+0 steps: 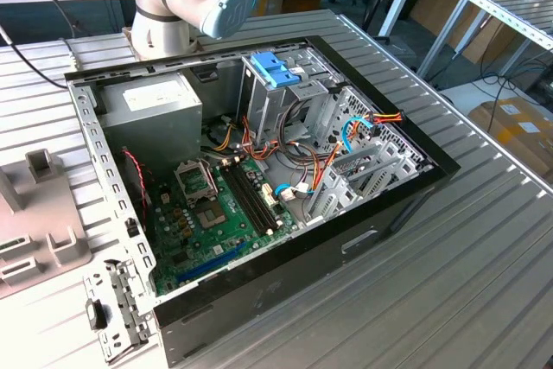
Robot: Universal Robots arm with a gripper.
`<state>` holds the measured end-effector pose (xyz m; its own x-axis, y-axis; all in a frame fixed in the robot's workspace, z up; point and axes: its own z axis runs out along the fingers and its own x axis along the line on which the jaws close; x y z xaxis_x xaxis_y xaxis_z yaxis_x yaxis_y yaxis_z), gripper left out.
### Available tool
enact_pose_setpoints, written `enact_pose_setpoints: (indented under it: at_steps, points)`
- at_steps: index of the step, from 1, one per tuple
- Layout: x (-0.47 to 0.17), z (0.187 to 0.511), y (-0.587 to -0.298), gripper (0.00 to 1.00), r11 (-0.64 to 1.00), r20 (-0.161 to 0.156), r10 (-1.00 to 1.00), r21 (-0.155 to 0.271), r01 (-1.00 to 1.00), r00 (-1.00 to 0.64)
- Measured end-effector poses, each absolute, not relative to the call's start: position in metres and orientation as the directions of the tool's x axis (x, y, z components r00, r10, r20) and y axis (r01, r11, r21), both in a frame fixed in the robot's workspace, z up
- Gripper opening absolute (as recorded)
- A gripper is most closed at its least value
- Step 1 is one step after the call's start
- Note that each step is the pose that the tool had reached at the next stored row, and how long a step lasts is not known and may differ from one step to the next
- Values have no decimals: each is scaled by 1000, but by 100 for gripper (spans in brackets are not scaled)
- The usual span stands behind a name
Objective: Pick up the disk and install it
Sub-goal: 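Pick up the disk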
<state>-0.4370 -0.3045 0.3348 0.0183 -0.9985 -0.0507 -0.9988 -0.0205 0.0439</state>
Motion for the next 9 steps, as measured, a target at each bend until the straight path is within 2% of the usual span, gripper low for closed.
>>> enact_pose_setpoints:
  at_steps: [9]
  points:
    - [-439,328,-304,54,-21,-51,-999,44,-999,19]
